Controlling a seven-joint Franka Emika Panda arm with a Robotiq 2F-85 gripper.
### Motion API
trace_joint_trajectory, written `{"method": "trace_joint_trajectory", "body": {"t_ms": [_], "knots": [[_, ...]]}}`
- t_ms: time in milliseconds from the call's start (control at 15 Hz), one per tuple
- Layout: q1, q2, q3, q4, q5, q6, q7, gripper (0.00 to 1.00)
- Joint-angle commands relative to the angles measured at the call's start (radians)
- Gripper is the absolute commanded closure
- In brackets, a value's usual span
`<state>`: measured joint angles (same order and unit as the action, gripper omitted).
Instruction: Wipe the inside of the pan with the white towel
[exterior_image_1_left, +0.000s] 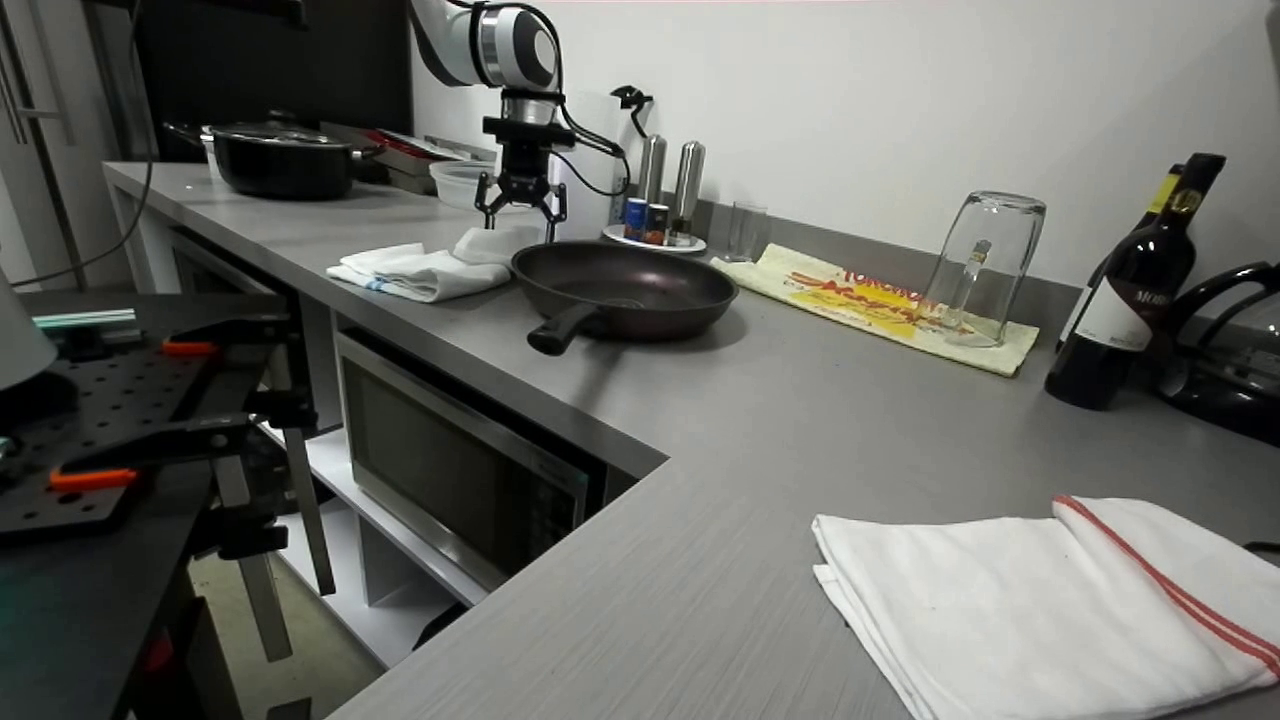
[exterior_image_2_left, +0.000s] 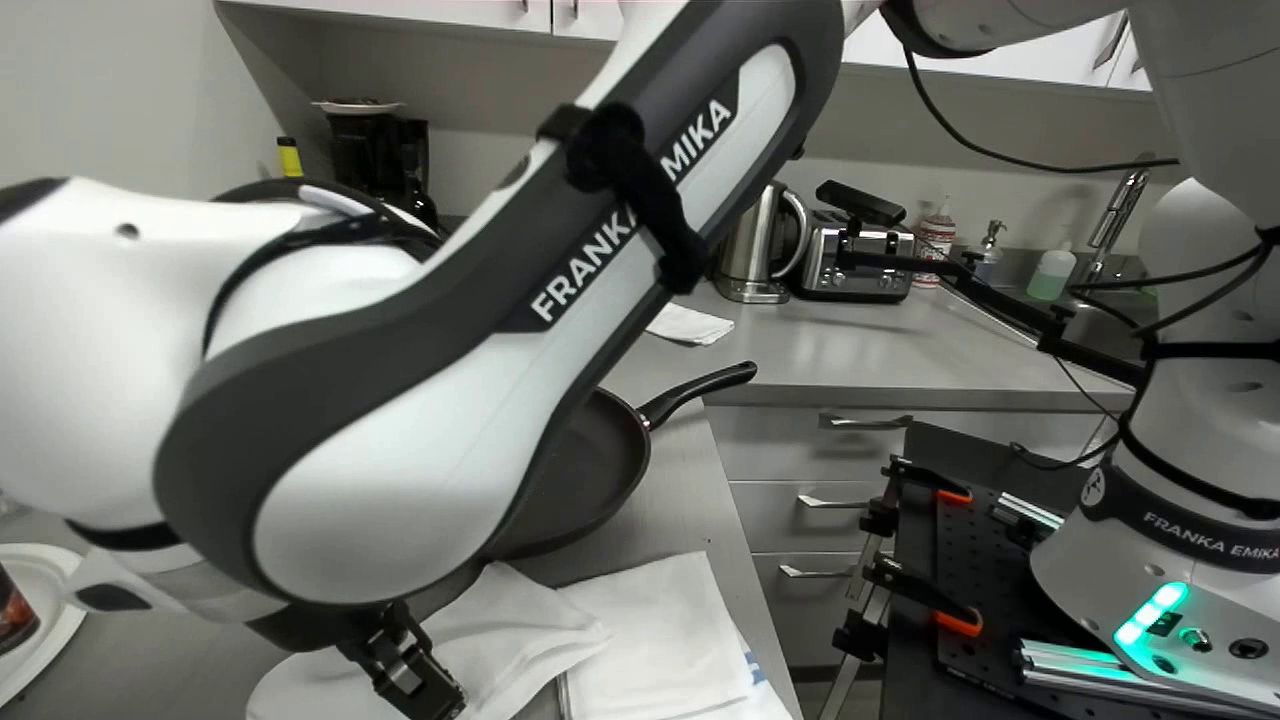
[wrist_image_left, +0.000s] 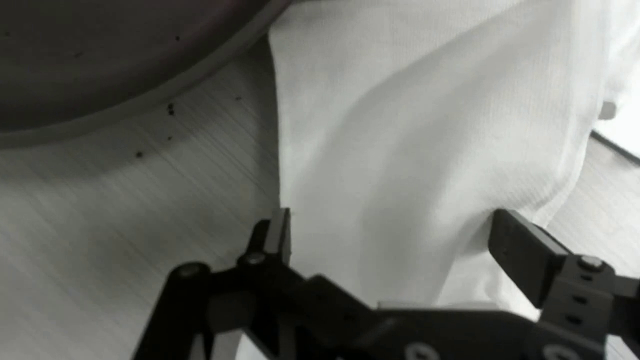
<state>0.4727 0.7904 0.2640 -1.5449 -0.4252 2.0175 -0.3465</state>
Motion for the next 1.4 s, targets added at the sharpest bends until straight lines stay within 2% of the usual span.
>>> {"method": "trace_joint_trajectory", "body": {"t_ms": [0, 67, 600, 733, 1067, 1333], "knots": [[-0.027, -0.046, 0.003, -0.105, 0.021, 0.069, 0.031, 0.25], [-0.031, -0.048, 0.004, -0.118, 0.020, 0.080, 0.033, 0.26], [-0.028, -0.074, 0.007, -0.143, 0.023, 0.086, 0.036, 0.88], [-0.014, -0.098, 0.005, -0.142, 0.010, 0.075, 0.046, 0.99], [-0.002, -0.162, 0.000, -0.132, -0.001, 0.056, 0.057, 0.97], [-0.022, -0.218, -0.018, -0.124, -0.001, 0.041, 0.063, 0.97]]}}
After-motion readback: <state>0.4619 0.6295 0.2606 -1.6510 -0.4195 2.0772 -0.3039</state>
